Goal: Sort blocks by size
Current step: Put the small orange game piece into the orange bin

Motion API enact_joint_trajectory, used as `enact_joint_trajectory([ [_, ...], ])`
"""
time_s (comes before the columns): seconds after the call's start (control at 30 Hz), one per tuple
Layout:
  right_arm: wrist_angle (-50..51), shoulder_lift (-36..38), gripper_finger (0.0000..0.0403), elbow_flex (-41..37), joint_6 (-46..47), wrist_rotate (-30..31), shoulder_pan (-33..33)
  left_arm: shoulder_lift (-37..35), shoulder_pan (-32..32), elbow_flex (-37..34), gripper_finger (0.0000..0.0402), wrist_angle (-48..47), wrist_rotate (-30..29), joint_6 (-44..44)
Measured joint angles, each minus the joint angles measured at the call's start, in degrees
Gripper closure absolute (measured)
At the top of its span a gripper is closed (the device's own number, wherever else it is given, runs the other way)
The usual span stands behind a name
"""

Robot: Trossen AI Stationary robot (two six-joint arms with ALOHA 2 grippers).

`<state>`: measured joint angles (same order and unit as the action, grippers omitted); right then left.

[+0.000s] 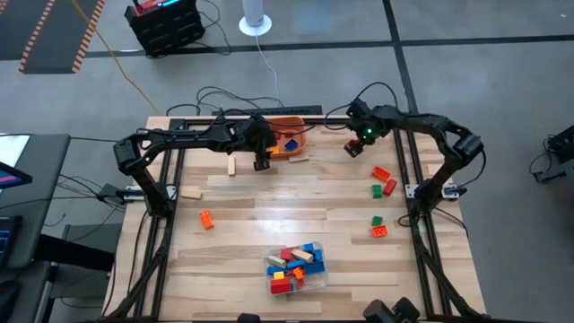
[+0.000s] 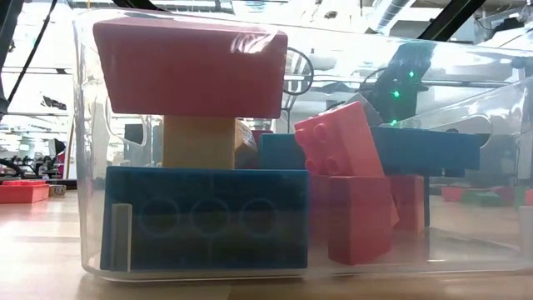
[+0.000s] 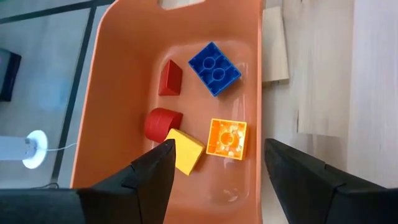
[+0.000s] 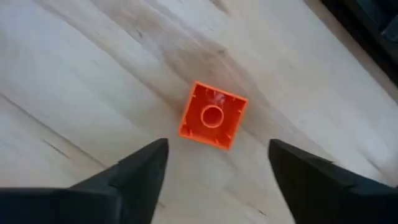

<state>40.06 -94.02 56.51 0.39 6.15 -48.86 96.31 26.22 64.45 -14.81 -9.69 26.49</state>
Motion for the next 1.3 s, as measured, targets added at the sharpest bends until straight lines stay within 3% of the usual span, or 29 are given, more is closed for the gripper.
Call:
enact_joint_trajectory([
  [0.17, -2.4, 0.0, 0.0040, 0.0, 2.6, 0.4, 1.9, 0.0, 0.0, 0.0, 0.0164, -0.2, 0.0, -0.2],
  [0.33, -5.7, 0.0, 0.0036, 0.0, 4.4, 2.5, 2.8, 0.0, 0.0, 0.0, 0.0164, -0.6, 0.0, -0.8],
  [0.73, -5.6, -3.9, 0.0094, 0.0, 5.5, 3.3, 1.6, 0.0, 0.0, 0.0, 0.0164, -2.1, 0.0, -1.3],
  [1.07, -7.7, -7.2, 0.0109, 0.0, 4.1, 2.8, 2.0, 0.0, 0.0, 0.0, 0.0164, -3.4, 0.0, -1.5],
  [1.2, -7.5, -6.1, 0.0139, 0.0, 4.1, 2.8, 2.0, 0.0, 0.0, 0.0, 0.0164, -3.5, 0.0, -1.3],
  [1.3, -7.9, -5.1, 0.0185, 0.0, 3.5, 3.1, 1.9, 0.0, 0.0, 0.0, 0.0164, -3.5, 0.0, -1.3],
])
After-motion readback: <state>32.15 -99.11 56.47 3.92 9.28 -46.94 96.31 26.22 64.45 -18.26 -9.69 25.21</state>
